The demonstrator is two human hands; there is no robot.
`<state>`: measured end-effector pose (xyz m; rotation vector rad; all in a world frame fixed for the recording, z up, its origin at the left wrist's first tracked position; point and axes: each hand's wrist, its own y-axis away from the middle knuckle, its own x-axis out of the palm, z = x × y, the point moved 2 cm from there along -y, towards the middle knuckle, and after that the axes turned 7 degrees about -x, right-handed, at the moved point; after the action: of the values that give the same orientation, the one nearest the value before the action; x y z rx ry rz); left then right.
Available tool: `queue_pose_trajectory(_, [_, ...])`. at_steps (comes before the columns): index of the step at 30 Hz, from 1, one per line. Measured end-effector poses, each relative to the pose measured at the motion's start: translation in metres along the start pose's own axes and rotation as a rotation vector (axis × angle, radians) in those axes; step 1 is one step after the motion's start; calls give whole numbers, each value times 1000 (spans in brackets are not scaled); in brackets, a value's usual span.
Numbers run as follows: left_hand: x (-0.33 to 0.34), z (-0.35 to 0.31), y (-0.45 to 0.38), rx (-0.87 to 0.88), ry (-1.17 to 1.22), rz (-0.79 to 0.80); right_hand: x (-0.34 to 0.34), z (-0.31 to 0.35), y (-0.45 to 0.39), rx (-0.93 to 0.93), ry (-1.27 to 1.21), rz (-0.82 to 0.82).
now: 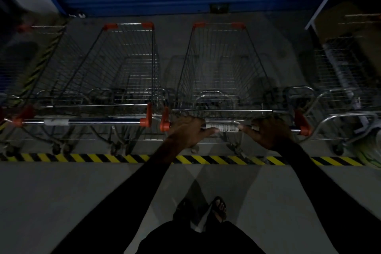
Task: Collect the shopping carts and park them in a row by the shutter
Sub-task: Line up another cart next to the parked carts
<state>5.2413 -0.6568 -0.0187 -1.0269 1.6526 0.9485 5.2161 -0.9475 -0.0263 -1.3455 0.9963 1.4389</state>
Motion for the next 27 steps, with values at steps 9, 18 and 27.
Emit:
queue_pose_trajectory(9, [8,-3,5,-8,18,-43,-6,-1,7,-25,-7,-23])
queue_pose_trajectory(18, [-5,-4,4,-19,33,71,-5,5,9,-49,41,-120])
queue_pose_trajectory(27, [2,9,3,-15,-36,74,-7,7,15,19,79,-255])
